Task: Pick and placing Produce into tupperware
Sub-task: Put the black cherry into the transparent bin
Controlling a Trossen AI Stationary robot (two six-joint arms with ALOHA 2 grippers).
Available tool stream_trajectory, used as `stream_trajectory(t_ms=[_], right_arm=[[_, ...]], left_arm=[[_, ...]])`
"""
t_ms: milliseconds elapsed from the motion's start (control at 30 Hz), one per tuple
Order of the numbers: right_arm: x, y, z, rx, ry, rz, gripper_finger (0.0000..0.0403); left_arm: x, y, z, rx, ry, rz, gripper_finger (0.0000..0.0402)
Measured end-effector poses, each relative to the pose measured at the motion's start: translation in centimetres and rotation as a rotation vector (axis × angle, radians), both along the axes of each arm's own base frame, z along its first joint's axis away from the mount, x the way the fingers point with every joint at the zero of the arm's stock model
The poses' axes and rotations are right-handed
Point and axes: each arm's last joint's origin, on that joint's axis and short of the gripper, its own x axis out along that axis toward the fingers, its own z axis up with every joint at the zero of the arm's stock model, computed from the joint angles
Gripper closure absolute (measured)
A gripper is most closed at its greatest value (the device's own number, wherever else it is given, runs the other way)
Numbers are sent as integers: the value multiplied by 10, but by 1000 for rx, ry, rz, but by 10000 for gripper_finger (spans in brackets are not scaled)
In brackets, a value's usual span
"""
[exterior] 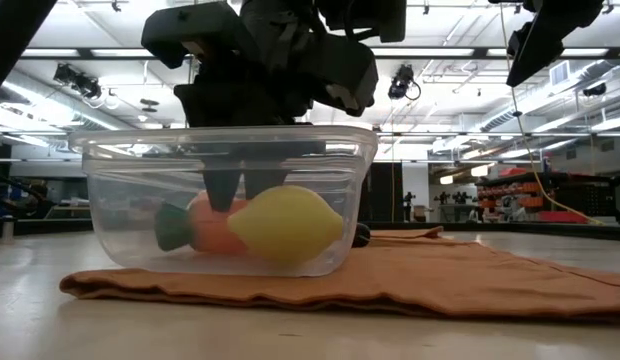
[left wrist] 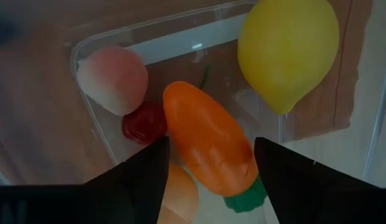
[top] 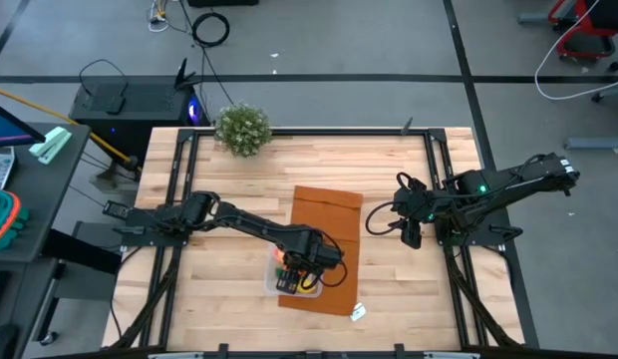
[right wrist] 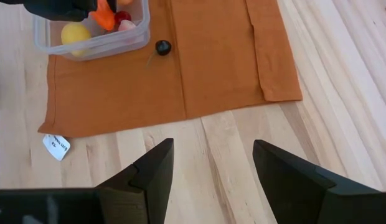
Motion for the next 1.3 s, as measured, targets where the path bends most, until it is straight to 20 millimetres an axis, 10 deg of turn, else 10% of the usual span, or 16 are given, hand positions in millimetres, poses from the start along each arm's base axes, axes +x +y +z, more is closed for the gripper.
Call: stream_trajectory(t_ms=[500,1300], right_arm=[[0,0,0,-1,1,0,213],[-6,20,0,-4,-13,48,213]], left_arm=[[13,17,76,121,-125,-43,181],[5,213,127,-14,-347,346,230]])
